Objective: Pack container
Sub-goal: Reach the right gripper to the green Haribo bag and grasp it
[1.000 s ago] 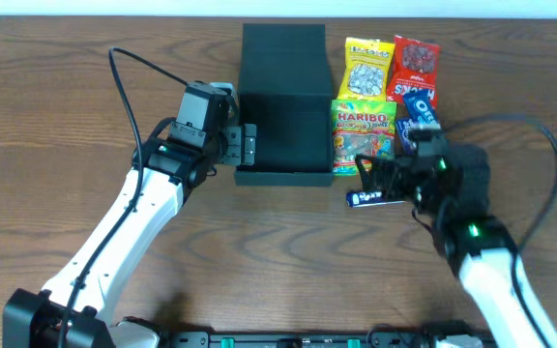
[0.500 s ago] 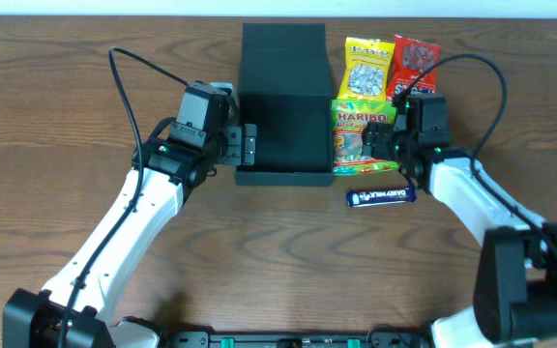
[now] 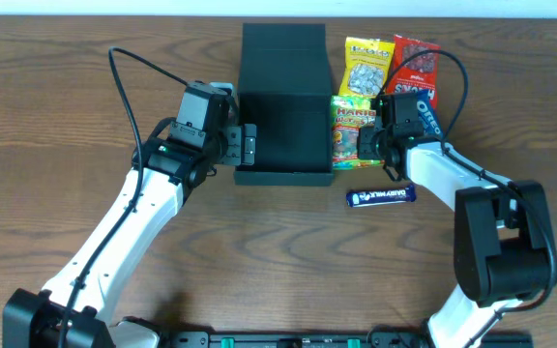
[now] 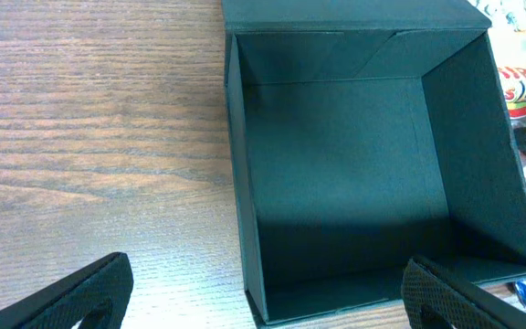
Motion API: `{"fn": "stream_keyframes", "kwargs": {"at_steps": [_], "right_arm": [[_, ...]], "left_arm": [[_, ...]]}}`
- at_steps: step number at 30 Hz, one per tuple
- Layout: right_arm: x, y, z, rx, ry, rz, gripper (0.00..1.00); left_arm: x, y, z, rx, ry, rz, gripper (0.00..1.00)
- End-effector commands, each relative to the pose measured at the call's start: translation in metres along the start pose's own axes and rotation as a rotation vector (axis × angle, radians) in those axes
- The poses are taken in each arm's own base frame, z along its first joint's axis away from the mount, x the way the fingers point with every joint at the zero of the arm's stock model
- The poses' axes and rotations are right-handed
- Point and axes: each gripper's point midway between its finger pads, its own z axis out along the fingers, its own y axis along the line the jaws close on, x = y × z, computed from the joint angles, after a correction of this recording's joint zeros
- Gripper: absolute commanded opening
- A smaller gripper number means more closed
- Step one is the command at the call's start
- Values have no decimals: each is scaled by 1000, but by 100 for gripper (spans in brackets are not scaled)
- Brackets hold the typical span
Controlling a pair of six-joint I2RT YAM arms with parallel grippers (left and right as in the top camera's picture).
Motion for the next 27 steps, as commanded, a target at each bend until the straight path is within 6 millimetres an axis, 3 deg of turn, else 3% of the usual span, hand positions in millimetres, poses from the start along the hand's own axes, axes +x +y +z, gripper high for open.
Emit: {"fn": "stream_keyframes", "kwargs": {"at_steps": [1, 2, 5, 10, 18, 27], "right_arm": [[24, -7, 12, 36, 79, -2, 6], [23, -6, 11, 36, 83, -2, 1], [17, -5, 6, 39, 99, -2, 1], [-15, 2, -18, 38, 95, -3, 1], [-74, 19, -79, 7, -34, -9, 1], [-109, 49, -148, -148, -190, 11, 1]], "left_arm": [[-7, 0, -5, -2, -19, 19, 95], [-7, 0, -5, -2, -19, 19, 95], [-8, 1, -5, -3, -20, 19, 95], [-8, 3, -5, -8, -22, 16, 95], [-9, 3, -5, -8, -25, 16, 95], [-10, 2, -5, -7, -30, 16, 95]]}}
